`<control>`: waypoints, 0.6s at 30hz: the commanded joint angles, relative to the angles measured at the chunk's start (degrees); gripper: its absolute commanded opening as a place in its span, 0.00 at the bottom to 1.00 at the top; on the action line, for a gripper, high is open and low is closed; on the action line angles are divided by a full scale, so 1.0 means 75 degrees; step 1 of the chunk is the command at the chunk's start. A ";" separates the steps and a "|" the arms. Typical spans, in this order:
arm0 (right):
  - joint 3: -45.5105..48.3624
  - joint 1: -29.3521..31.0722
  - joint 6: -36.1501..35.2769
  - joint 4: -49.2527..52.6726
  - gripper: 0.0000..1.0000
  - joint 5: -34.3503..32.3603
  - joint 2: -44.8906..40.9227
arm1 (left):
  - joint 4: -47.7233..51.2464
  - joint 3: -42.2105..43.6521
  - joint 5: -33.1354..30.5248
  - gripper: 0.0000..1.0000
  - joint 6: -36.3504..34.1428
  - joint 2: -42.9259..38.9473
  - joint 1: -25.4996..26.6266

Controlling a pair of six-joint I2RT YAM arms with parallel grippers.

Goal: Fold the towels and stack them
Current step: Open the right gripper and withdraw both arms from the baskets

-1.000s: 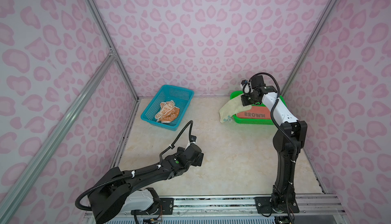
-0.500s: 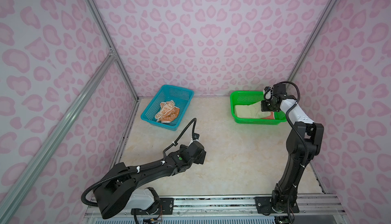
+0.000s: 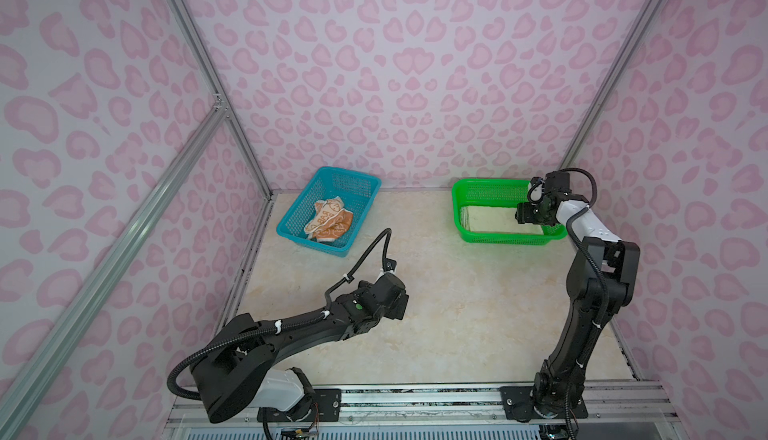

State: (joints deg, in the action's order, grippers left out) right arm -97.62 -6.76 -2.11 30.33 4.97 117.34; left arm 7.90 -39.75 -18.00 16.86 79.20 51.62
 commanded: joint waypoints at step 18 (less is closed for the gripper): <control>0.3267 0.1725 0.0279 -0.2483 0.98 -0.3804 -0.3333 | 0.0173 -0.0275 -0.0506 0.98 0.0885 -0.0159 -0.0645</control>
State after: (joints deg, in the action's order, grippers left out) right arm -77.08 4.80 -1.30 19.11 -15.97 95.26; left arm 8.19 -41.15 -20.38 21.28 79.31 47.64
